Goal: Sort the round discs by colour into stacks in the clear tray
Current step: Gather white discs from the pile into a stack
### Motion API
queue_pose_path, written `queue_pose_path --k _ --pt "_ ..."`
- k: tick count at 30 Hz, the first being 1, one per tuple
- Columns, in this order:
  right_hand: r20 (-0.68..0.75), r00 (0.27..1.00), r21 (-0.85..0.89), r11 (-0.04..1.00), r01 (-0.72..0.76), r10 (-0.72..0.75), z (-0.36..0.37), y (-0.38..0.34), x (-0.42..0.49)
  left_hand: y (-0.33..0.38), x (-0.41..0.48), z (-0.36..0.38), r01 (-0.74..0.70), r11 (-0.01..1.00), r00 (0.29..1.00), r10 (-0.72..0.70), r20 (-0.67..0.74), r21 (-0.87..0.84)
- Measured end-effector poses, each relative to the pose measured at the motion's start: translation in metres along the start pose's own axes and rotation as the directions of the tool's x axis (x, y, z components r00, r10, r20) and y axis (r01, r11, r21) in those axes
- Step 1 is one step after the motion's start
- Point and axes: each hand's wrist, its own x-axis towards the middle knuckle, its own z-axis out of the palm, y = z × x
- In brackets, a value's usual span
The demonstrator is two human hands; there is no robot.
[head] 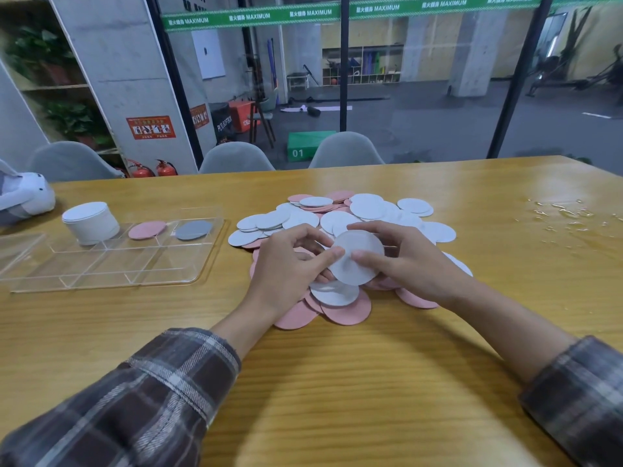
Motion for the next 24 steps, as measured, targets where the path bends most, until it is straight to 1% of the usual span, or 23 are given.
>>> queue_pose_path --k 2,3,5,7,9,10,15,20,24 --pt "-0.02 1.0 -0.026 0.999 0.02 -0.021 -0.001 0.003 0.001 0.001 -0.002 0.001 -0.019 0.999 1.0 0.018 0.015 0.038" --pt "-0.034 0.999 -0.051 0.998 0.033 -0.035 -0.002 0.005 0.002 0.0 -0.002 -0.001 -0.054 0.994 0.998 0.052 0.022 0.096" --pt "-0.081 0.993 -0.172 0.983 0.067 -0.082 -0.006 0.009 0.004 -0.003 0.002 -0.007 -0.149 0.955 0.988 0.133 0.076 0.258" --pt "-0.113 0.987 -0.258 0.962 0.084 -0.116 -0.011 0.011 0.006 -0.008 0.007 -0.017 -0.236 0.899 0.962 0.161 0.222 0.37" --pt "-0.128 0.984 -0.277 0.957 0.087 -0.126 -0.013 0.012 0.007 -0.015 0.008 -0.024 -0.327 0.838 0.916 0.168 0.364 0.436" --pt "-0.131 0.983 -0.287 0.954 0.085 -0.127 -0.013 0.012 0.007 -0.018 0.007 -0.026 -0.355 0.82 0.901 0.172 0.399 0.45" --pt "-0.138 0.981 -0.329 0.94 0.085 -0.137 -0.01 0.013 0.006 -0.021 0.004 -0.029 -0.384 0.805 0.895 0.203 0.397 0.453" --pt "-0.127 0.981 -0.341 0.935 0.097 -0.148 -0.011 0.014 0.007 -0.02 0.001 -0.027 -0.497 0.713 0.857 0.317 0.405 0.494" --pt "-0.151 0.977 -0.355 0.93 0.091 -0.153 -0.013 0.016 0.008 -0.015 0.0 -0.022 -0.538 0.713 0.84 0.405 0.362 0.451"
